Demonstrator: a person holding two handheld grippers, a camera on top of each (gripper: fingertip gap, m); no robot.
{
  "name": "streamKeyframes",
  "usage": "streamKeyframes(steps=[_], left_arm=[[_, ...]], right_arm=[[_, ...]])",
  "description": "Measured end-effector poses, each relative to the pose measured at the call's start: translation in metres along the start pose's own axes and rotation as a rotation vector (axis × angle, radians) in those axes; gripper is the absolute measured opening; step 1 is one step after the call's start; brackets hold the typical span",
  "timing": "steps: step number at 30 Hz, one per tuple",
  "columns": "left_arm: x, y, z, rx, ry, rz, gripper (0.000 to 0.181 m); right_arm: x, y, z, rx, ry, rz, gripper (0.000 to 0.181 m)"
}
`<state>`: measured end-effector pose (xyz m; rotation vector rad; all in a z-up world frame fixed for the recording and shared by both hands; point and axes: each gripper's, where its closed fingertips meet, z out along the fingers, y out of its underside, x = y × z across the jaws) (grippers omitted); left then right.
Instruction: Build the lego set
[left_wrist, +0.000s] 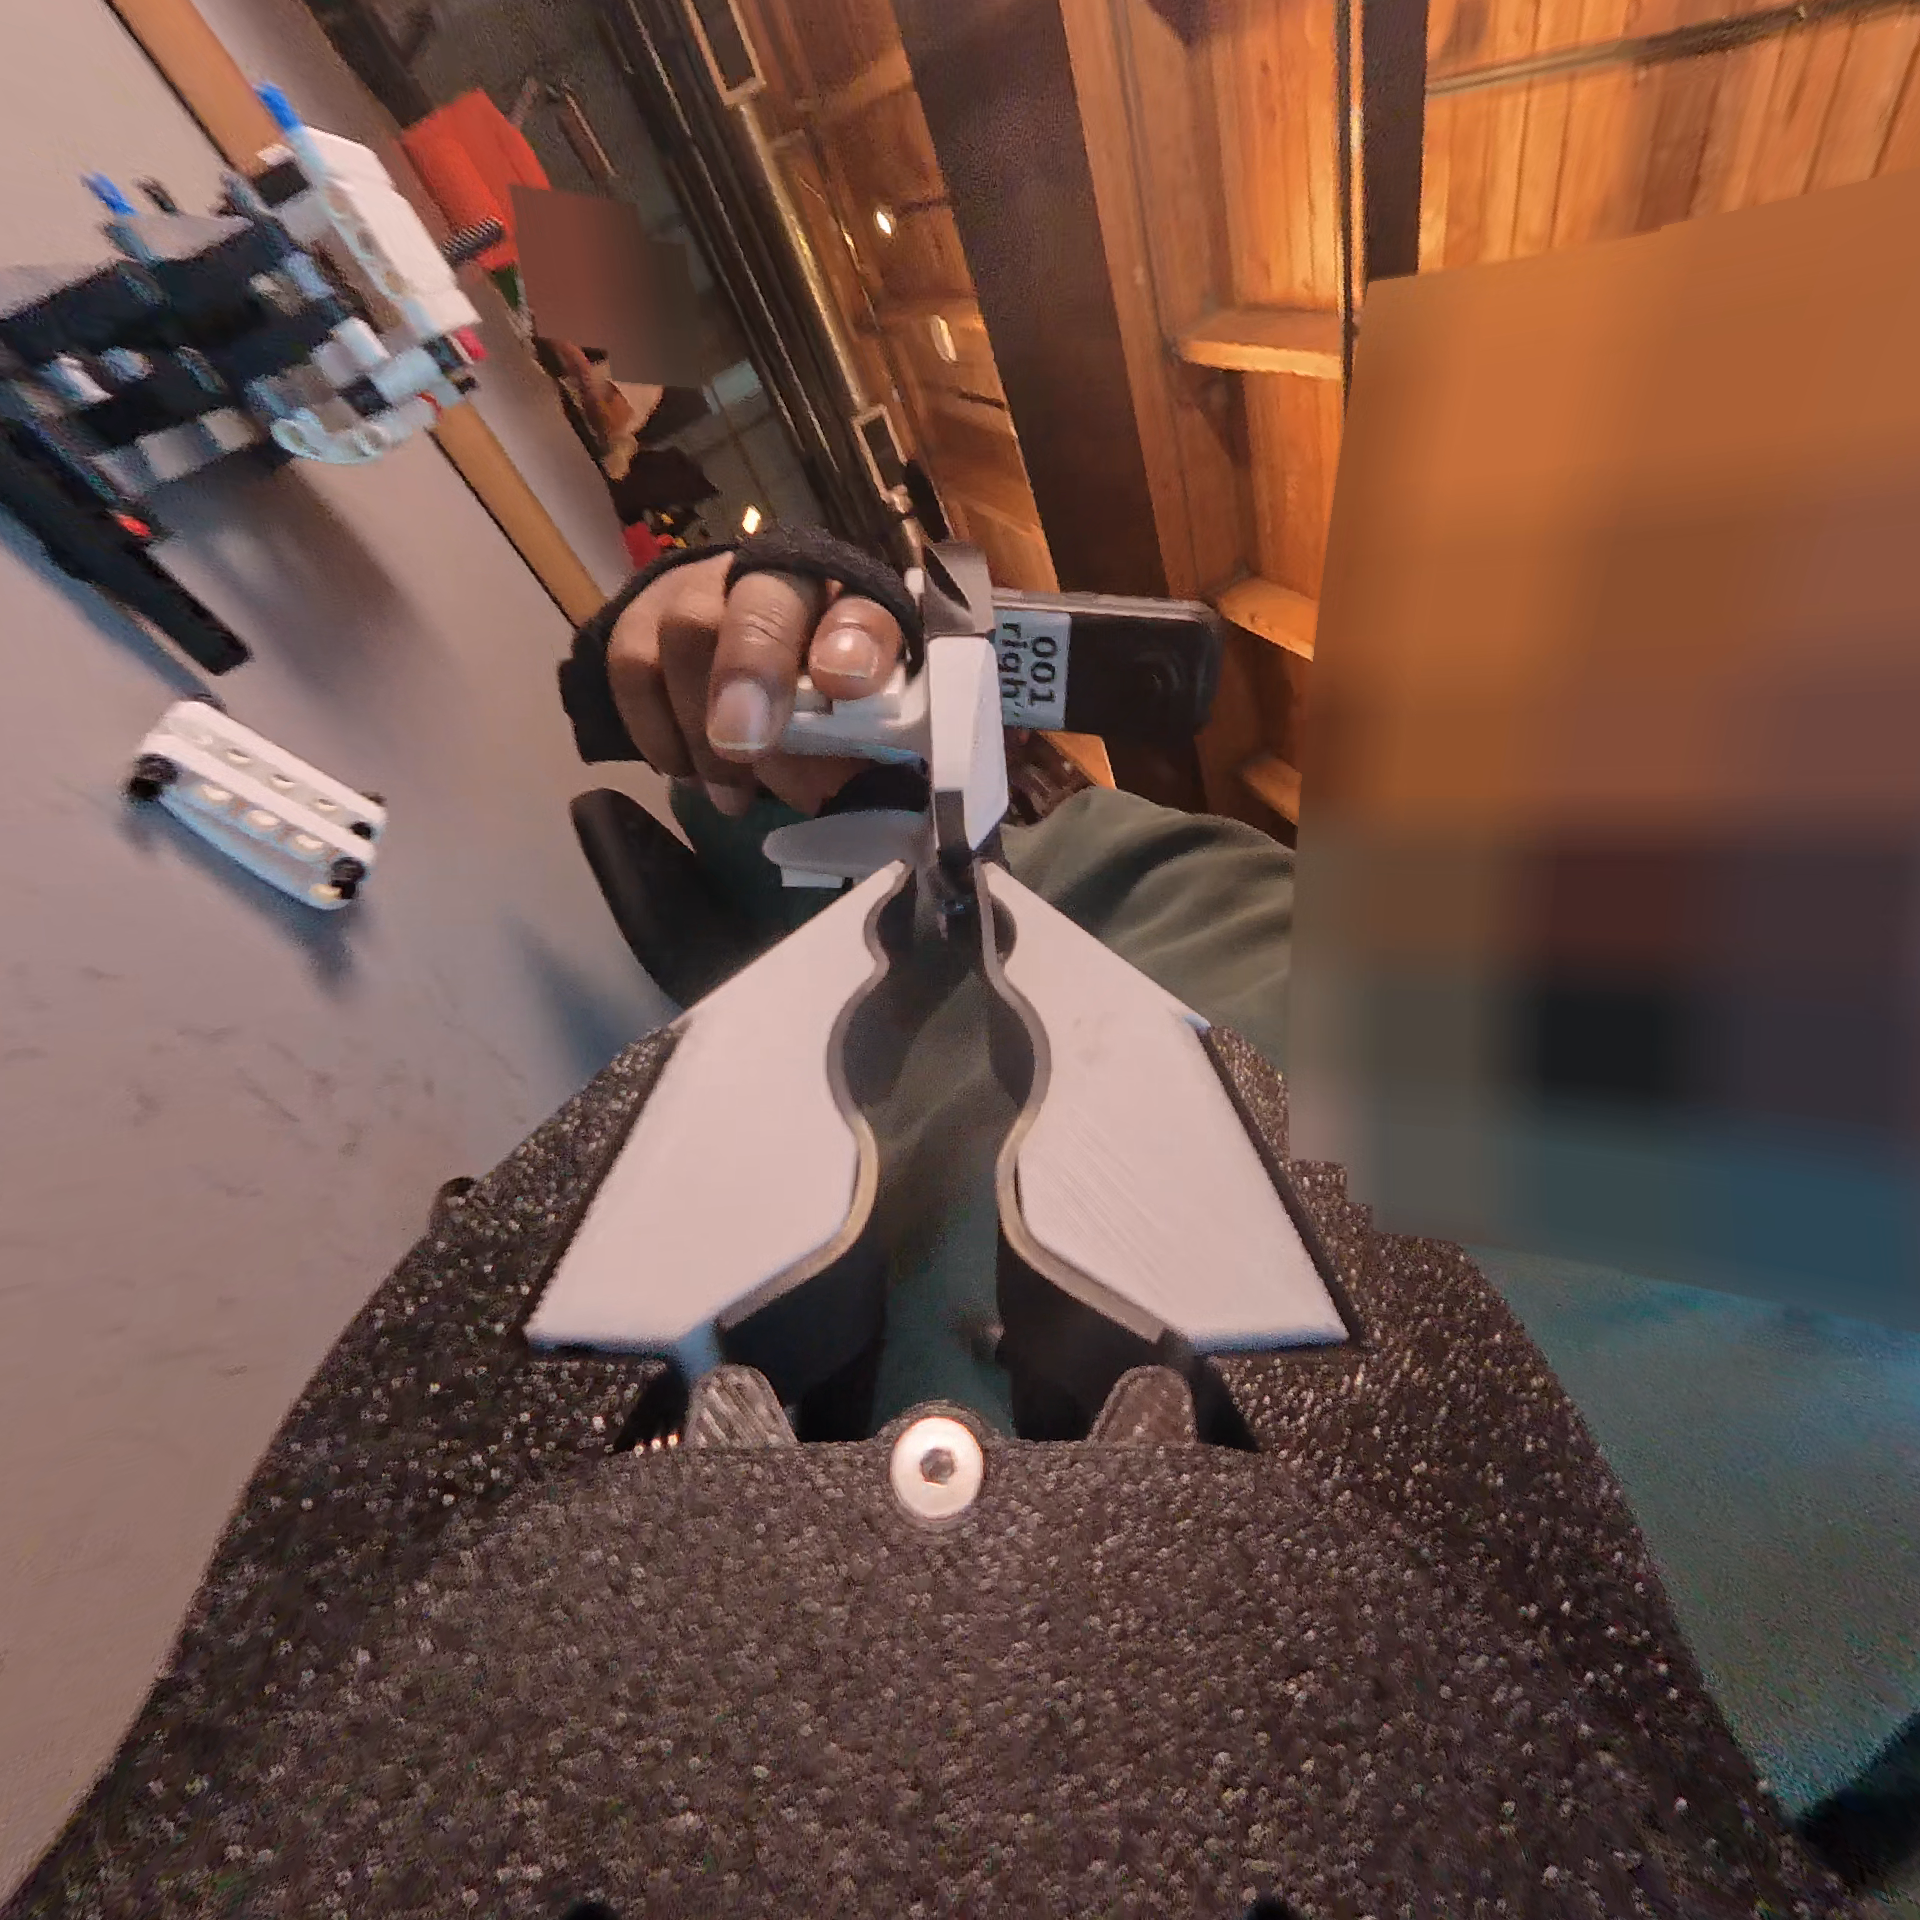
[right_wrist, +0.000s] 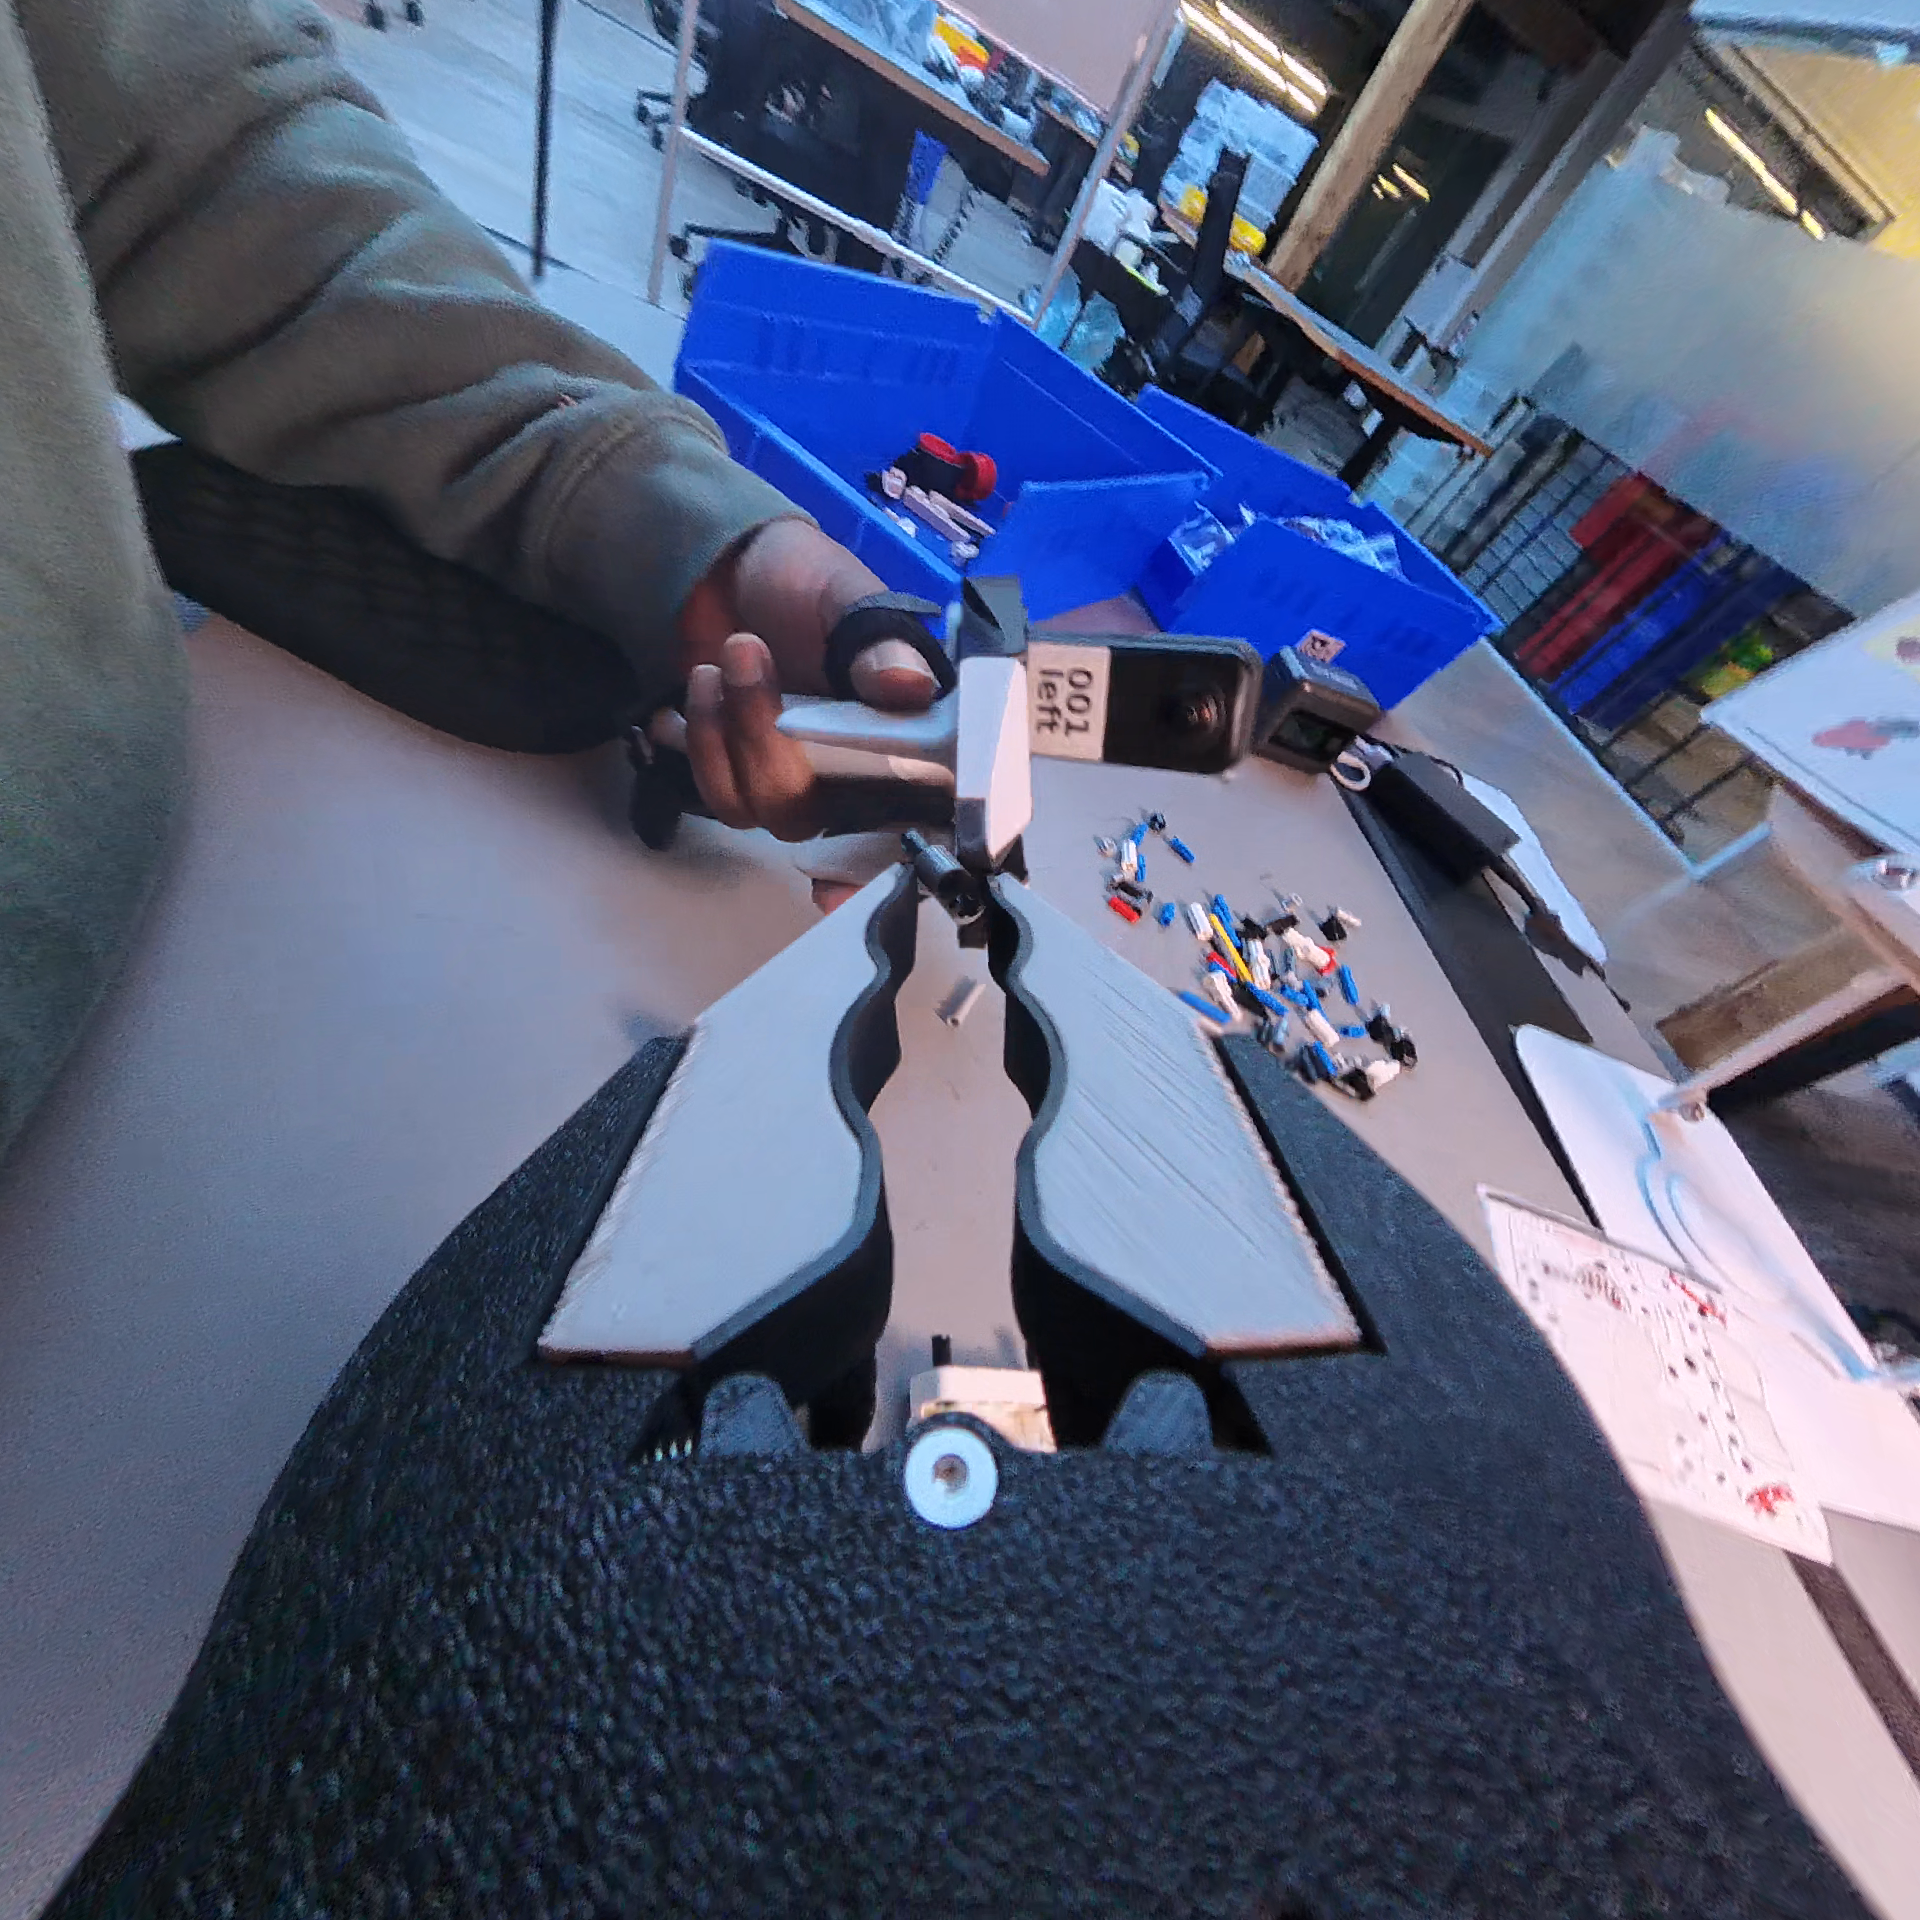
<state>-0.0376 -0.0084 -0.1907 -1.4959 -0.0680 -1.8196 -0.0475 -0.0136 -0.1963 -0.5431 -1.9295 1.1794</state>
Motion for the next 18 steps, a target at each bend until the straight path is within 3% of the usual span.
streamKeyframes(steps=[5,9,14,18], left_arm=[[-0.036,-0.018,-0.017,0.145,-0.278,0.042,0.022],[-0.033,-0.029,-0.027,0.168,-0.388,0.200,0.029],[-0.039,-0.002,-0.024,-0.165,-0.648,0.551,0.022],[-0.036,0.003,-0.020,-0.258,-0.702,0.687,0.007]], right_arm=[[0.010,0.031,0.008,-0.137,0.043,0.109,0.010],[0.011,0.046,0.009,-0.173,0.007,0.229,0.010],[0.006,0.047,0.012,-0.198,-0.060,0.316,0.009],[0.004,0.041,0.011,-0.184,-0.100,0.340,0.009]])
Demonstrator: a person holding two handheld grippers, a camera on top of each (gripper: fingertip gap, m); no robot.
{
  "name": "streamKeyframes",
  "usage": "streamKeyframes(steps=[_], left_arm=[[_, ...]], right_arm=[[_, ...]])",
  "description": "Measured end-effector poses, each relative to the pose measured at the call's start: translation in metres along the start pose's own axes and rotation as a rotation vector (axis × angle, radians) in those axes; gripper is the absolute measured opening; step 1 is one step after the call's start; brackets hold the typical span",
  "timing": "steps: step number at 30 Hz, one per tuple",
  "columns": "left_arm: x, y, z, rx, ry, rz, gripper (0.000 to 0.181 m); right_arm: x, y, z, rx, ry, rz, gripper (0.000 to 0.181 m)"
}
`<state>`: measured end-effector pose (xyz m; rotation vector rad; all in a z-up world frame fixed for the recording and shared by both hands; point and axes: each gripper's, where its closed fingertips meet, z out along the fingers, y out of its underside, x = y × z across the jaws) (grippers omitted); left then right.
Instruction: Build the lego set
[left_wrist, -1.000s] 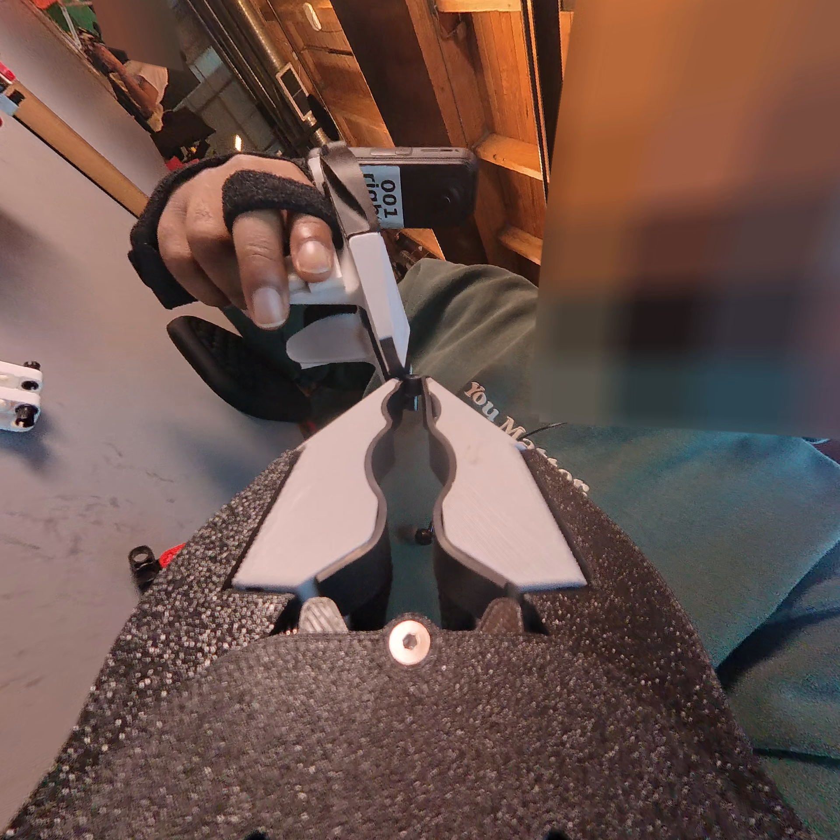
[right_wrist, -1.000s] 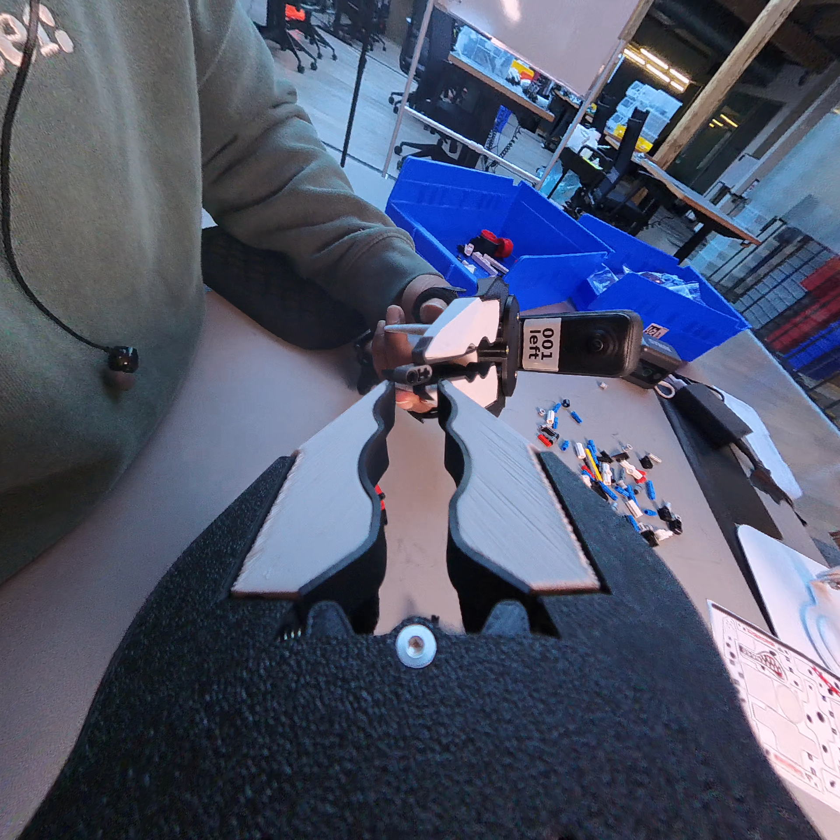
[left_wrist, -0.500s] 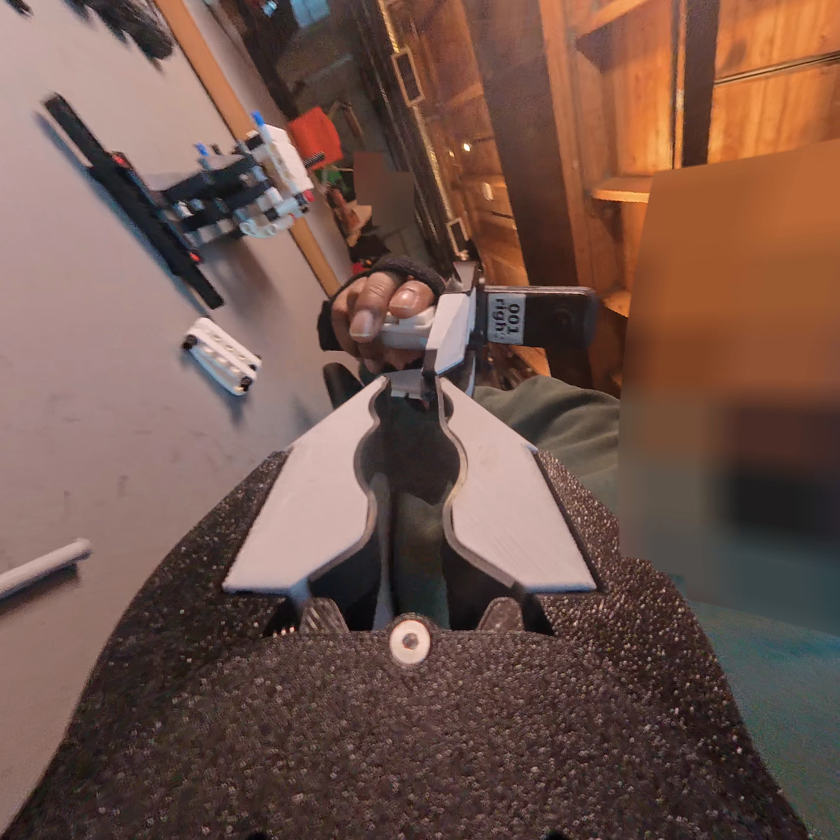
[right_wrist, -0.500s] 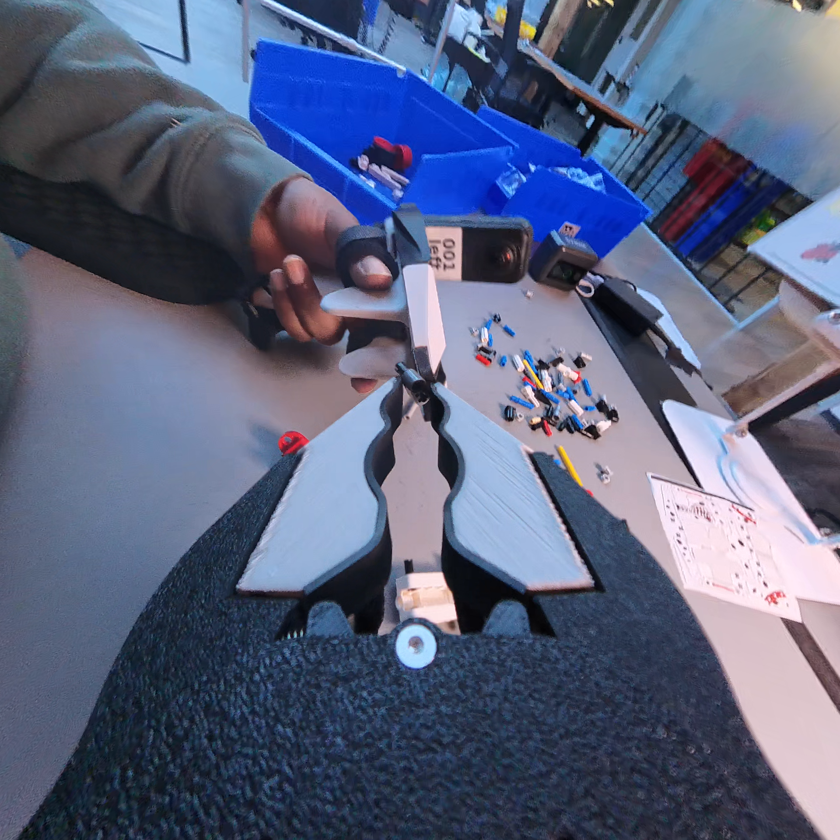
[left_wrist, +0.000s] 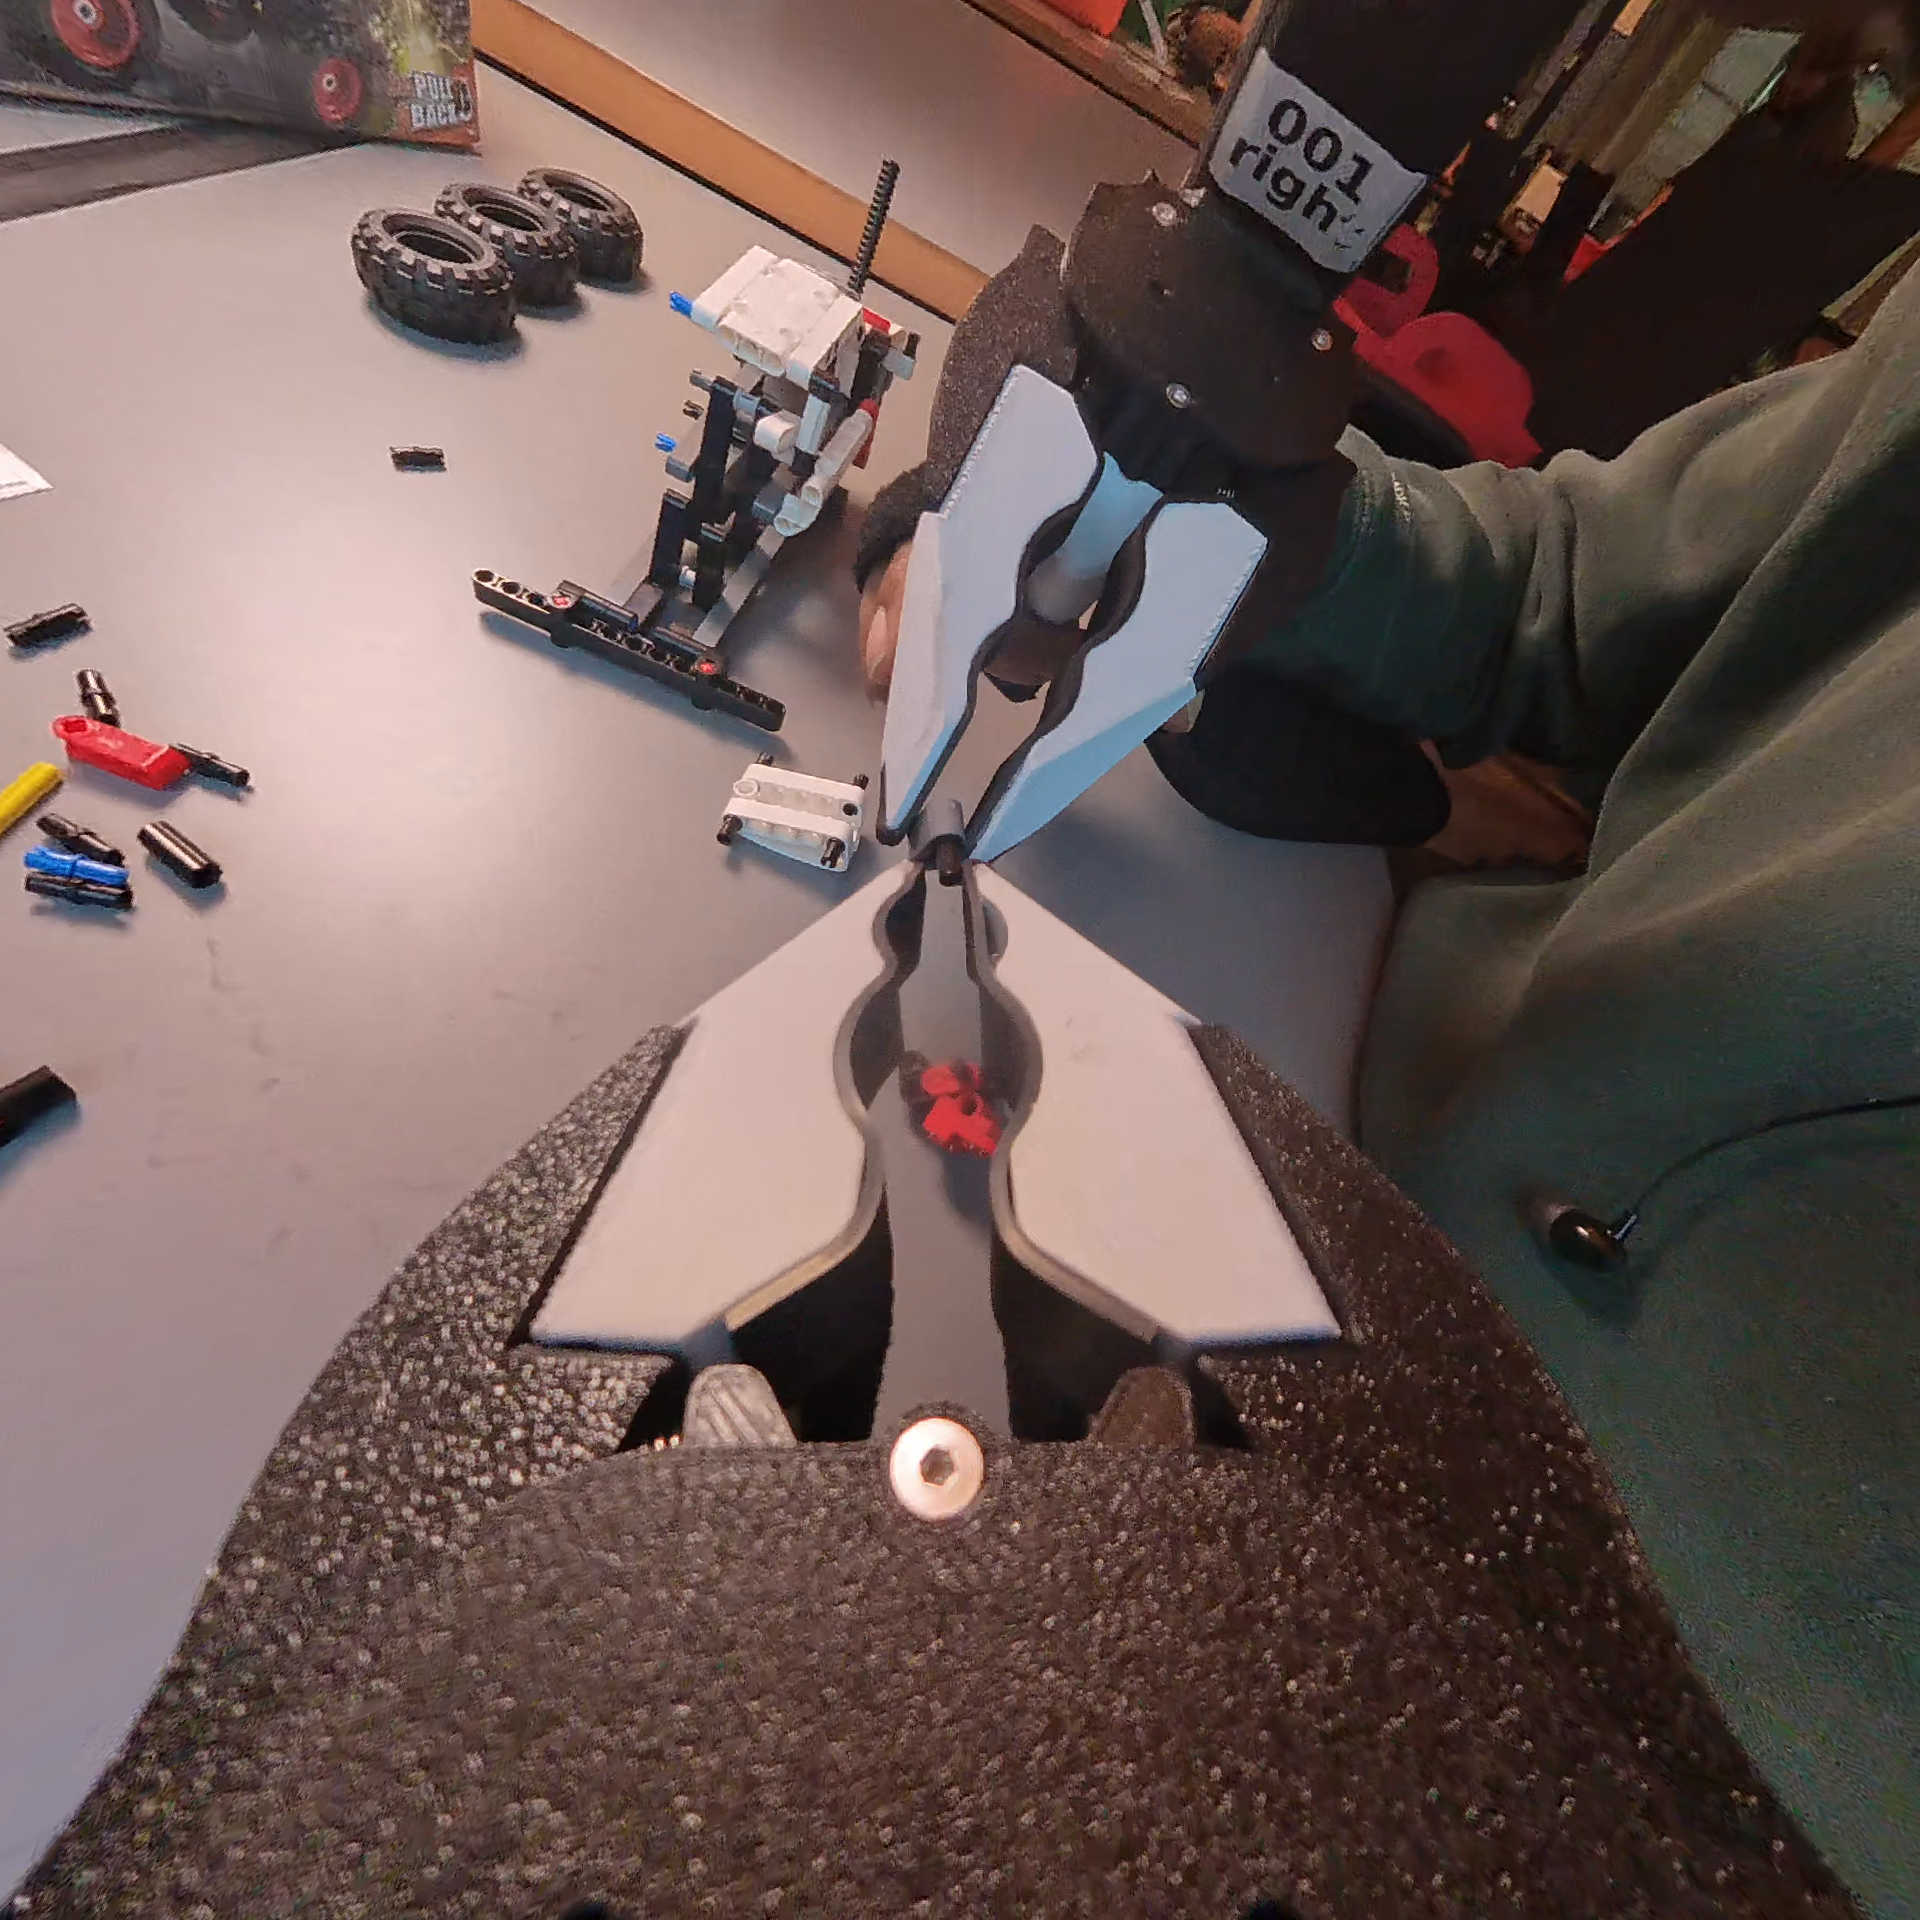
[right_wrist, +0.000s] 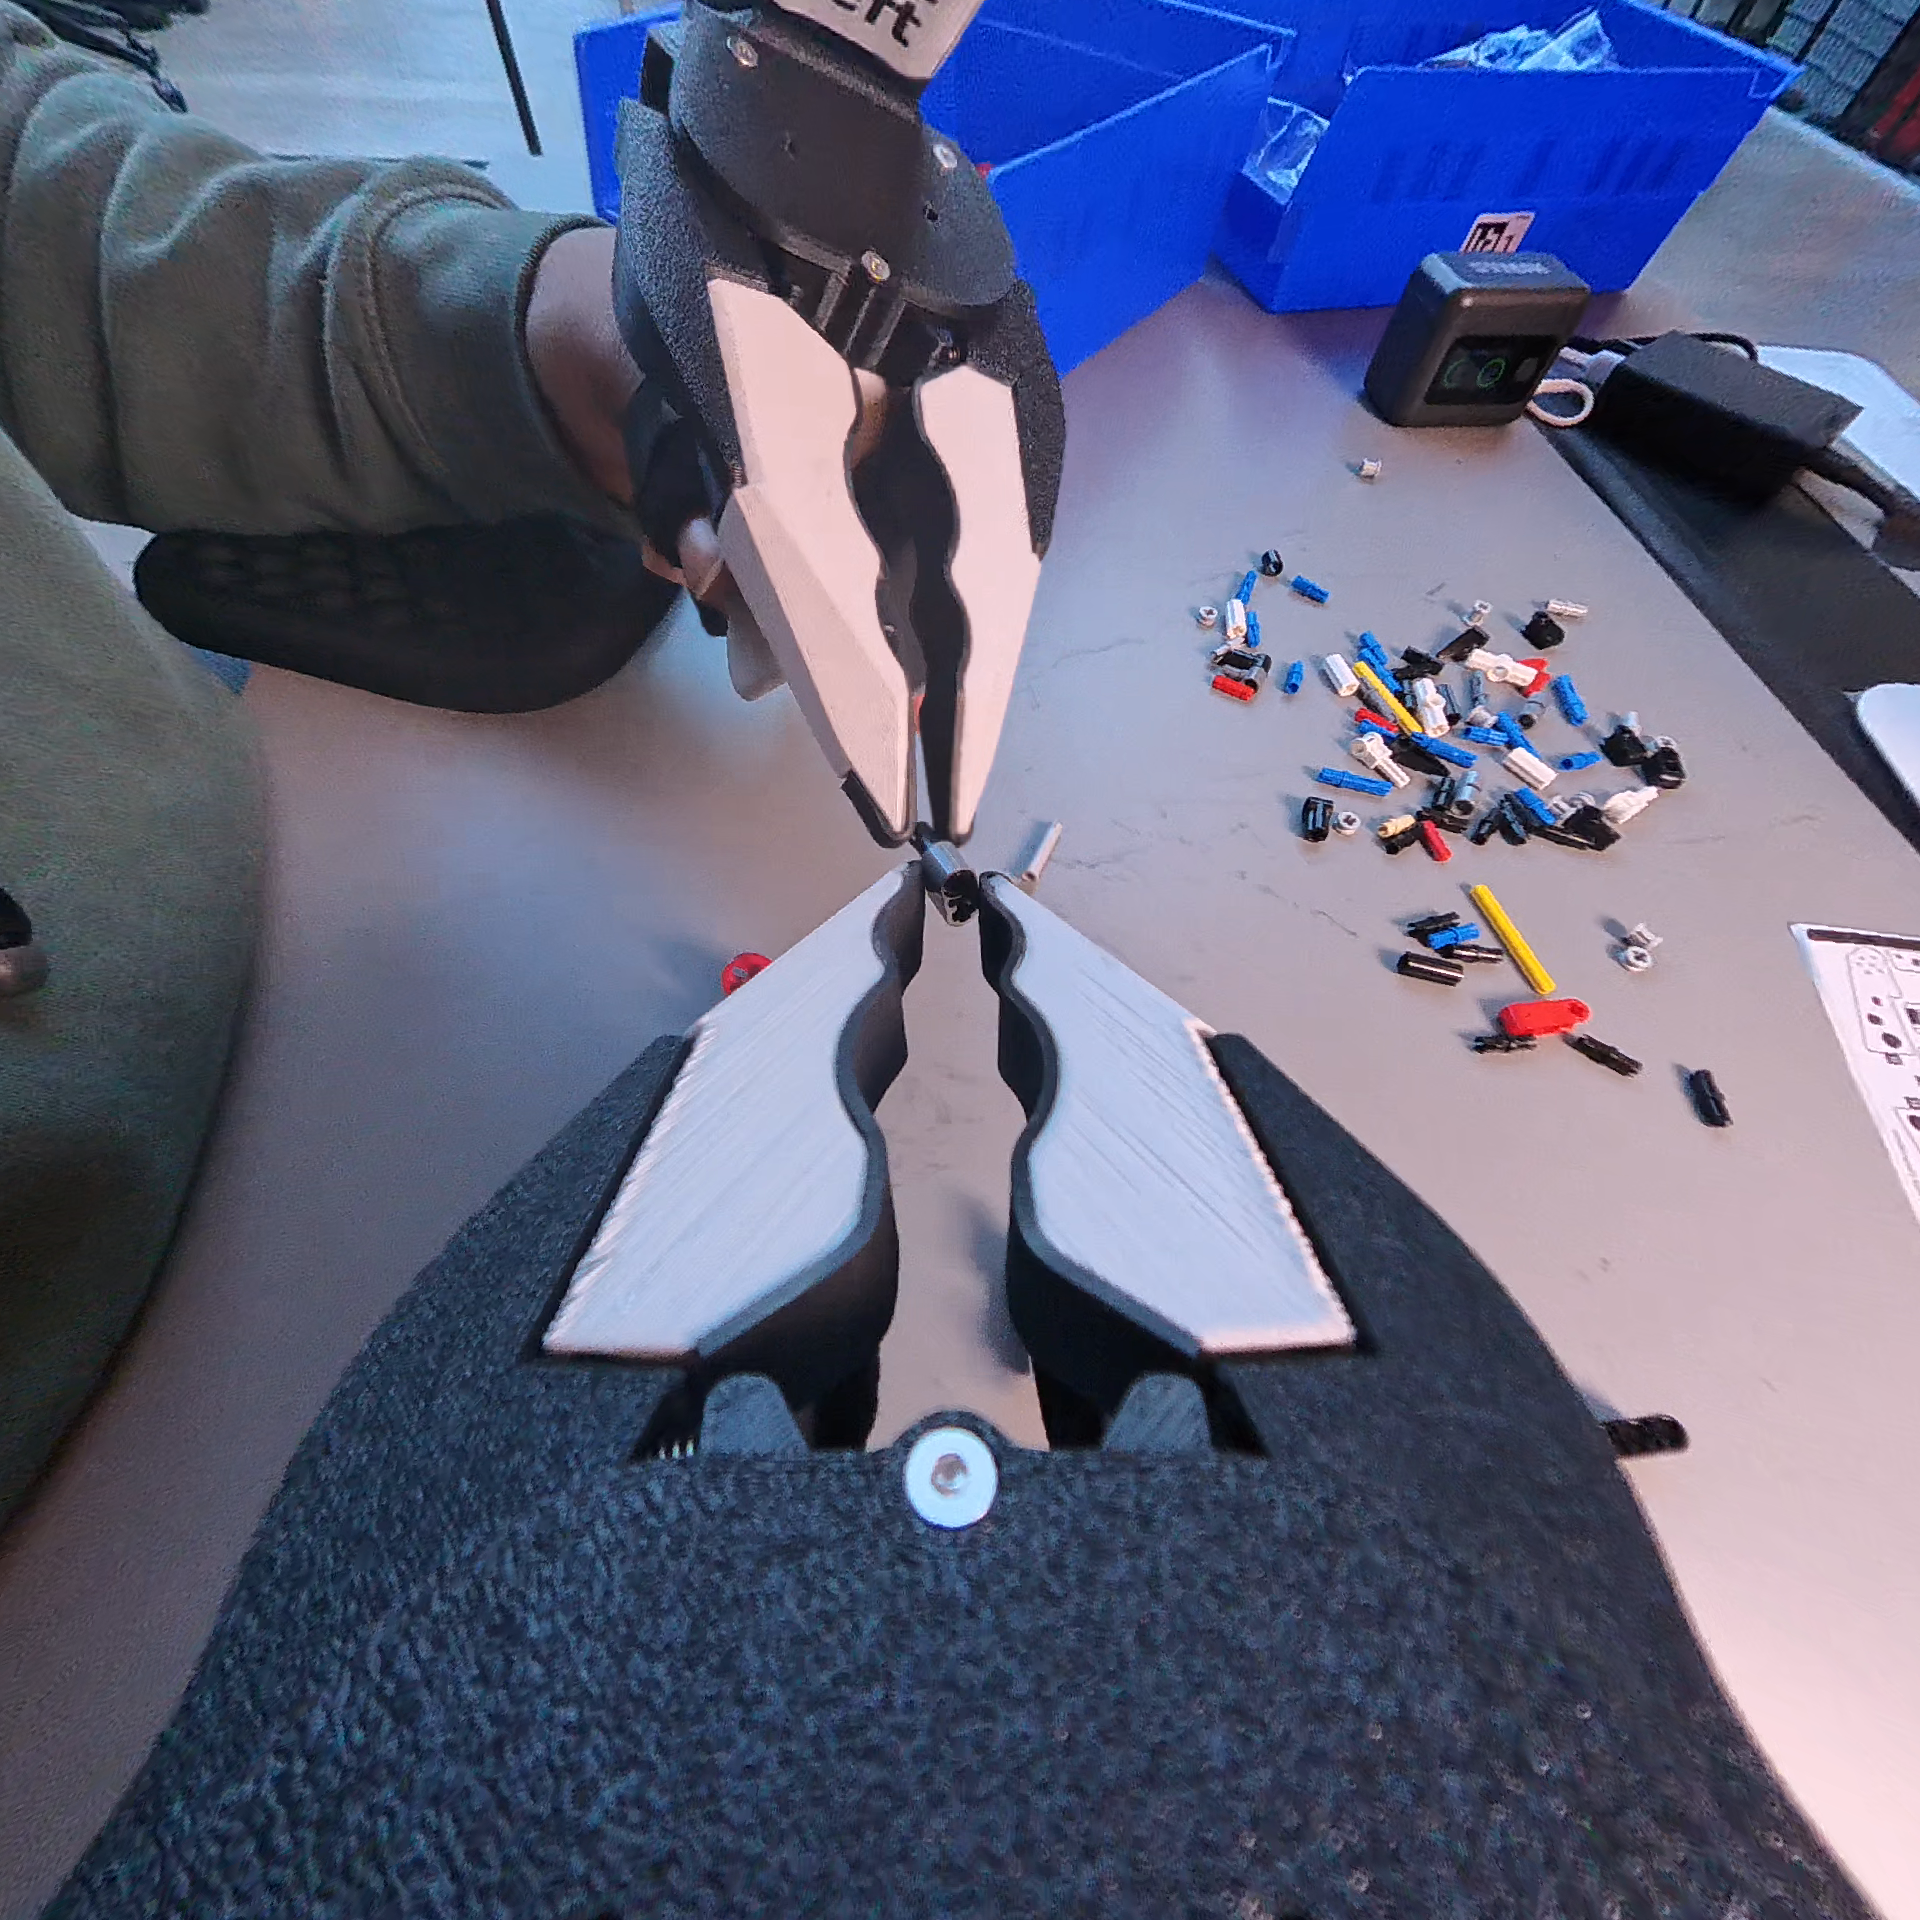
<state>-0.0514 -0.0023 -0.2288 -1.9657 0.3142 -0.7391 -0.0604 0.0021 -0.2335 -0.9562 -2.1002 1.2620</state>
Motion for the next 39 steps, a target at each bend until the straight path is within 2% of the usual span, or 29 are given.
streamKeyframes(steps=[6,13,17,20,24,28,32,36,39], left_arm=[[0.009,0.001,0.002,0.015,0.066,0.000,0.004],[0.043,-0.034,-0.022,0.313,0.407,-0.100,0.004],[0.052,-0.044,-0.027,0.377,0.463,-0.095,0.005],[0.053,-0.045,-0.027,0.396,0.469,-0.097,0.005],[0.043,-0.036,-0.022,0.324,0.400,-0.070,0.005],[0.022,-0.010,-0.022,0.088,0.166,0.088,0.014],[0.019,0.014,-0.018,-0.045,0.135,0.052,0.015],[0.013,0.043,-0.007,-0.167,0.100,0.023,0.014],[0.009,0.051,-0.003,-0.199,0.089,0.003,0.010]], right_arm=[[-0.006,-0.001,-0.003,0.006,-0.034,0.000,0.010],[-0.027,-0.052,-0.027,0.359,-0.232,0.140,0.010],[-0.029,-0.068,-0.034,0.483,-0.261,0.184,0.008],[-0.029,-0.069,-0.035,0.497,-0.267,0.196,0.007],[-0.025,-0.056,-0.028,0.382,-0.258,0.179,0.006],[-0.022,-0.021,-0.010,0.105,-0.255,0.106,0.006],[-0.034,0.010,0.013,-0.099,-0.350,0.106,0.006],[-0.039,0.027,0.026,-0.210,-0.424,0.152,0.006],[-0.040,0.033,0.028,-0.248,-0.468,0.178,0.006]])
